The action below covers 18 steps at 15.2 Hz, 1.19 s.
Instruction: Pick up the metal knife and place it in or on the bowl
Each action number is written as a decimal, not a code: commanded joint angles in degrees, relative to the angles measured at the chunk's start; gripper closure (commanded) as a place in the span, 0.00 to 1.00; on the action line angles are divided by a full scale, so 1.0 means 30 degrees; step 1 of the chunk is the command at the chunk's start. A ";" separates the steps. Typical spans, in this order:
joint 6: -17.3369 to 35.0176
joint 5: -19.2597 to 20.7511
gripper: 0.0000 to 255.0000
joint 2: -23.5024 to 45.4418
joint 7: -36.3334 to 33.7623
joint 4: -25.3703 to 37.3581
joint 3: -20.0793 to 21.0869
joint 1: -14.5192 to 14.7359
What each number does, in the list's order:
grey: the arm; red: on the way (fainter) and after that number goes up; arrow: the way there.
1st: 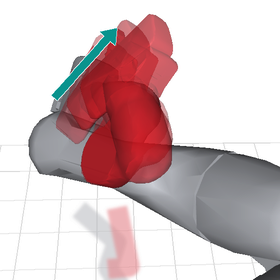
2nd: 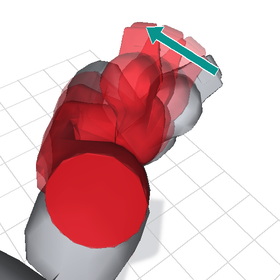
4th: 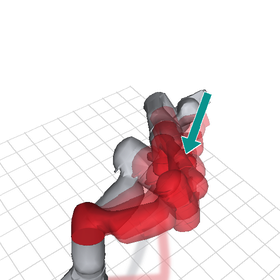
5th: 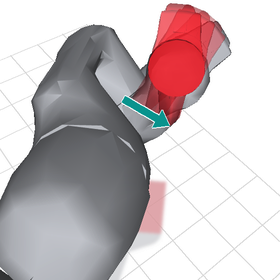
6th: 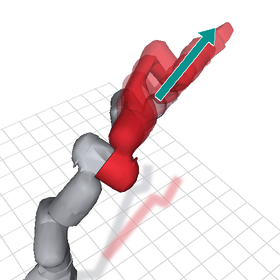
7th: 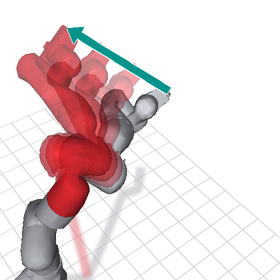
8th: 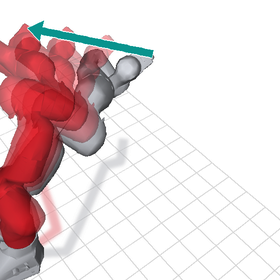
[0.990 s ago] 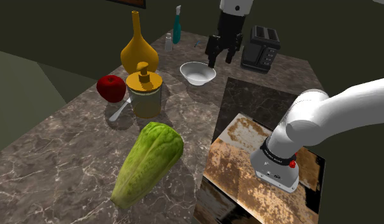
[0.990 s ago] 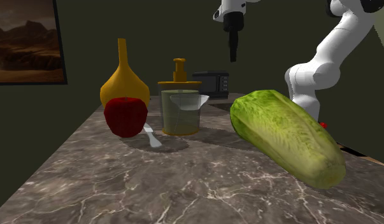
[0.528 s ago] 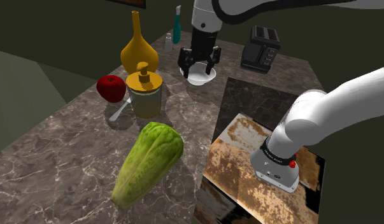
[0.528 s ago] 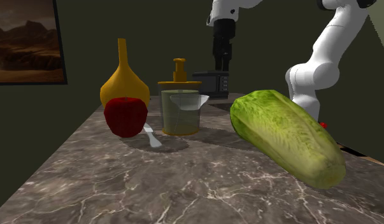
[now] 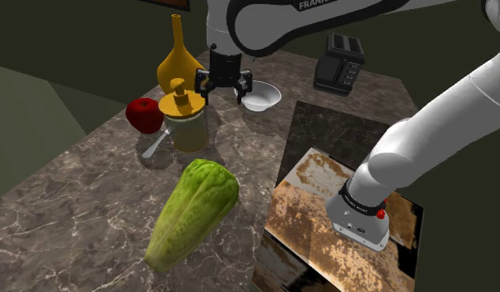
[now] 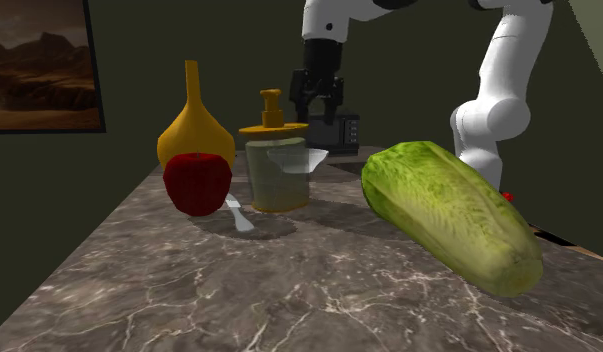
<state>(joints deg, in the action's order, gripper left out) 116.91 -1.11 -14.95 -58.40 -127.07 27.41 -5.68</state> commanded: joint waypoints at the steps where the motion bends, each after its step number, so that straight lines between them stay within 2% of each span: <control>1: 0.0670 0.1022 0.00 0.2120 -0.2336 0.0776 0.0936 -0.0288; 5: 0.0908 0.4111 0.00 0.5820 -0.6916 0.3349 0.2093 -0.0708; 11: -0.0242 0.8334 0.00 1.1326 -1.2598 0.8297 0.1237 0.1023; 15: -0.1499 1.0034 0.00 1.4652 -1.5043 1.2199 0.0089 0.2531; 18: -0.0905 1.0218 0.00 1.4917 -1.5162 1.1856 -0.0085 0.2503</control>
<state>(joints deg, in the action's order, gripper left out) 113.82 29.28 29.13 -103.56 -91.40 27.25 1.57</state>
